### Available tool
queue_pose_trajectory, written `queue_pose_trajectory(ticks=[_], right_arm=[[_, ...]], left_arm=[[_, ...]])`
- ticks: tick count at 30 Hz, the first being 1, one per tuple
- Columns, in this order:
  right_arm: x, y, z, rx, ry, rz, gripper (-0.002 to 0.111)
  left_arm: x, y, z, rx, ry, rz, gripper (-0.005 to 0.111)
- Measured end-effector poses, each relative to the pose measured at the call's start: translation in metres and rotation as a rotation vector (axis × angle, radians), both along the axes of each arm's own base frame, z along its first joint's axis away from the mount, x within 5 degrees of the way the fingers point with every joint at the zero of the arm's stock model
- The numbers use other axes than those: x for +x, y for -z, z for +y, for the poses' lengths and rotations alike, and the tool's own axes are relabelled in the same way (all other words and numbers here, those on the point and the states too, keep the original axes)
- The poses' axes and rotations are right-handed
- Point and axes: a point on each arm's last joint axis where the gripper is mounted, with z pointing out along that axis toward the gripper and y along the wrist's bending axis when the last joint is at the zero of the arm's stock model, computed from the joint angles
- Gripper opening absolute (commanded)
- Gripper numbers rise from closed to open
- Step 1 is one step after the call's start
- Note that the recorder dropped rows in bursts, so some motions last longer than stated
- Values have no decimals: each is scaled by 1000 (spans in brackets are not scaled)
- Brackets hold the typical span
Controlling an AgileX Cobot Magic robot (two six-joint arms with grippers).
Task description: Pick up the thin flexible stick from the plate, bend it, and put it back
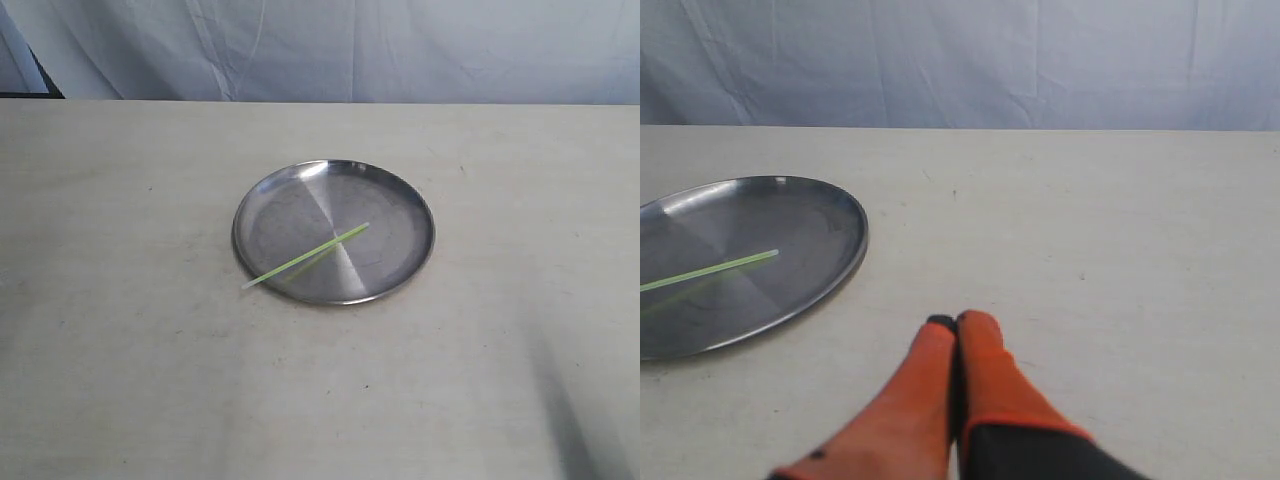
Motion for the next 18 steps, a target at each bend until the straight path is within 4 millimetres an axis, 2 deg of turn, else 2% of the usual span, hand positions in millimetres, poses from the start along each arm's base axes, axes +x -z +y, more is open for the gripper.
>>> queue_pose_trajectory(ticks=[4, 8, 13, 15, 18], right_arm=[[0, 0, 0, 0, 0, 0, 0], [0, 0, 0, 0, 0, 0, 0], [0, 0, 0, 0, 0, 0, 0], [0, 0, 0, 0, 0, 0, 0], [0, 0, 0, 0, 0, 0, 0]], left_arm=[[59, 7, 1, 33, 43, 171, 0], [100, 30, 1, 12, 69, 290, 0], [130, 55, -11, -137, 199, 352, 1], [138, 64, -15, -149, 272, 337, 7], [146, 83, -21, -134, 376, 363, 25]])
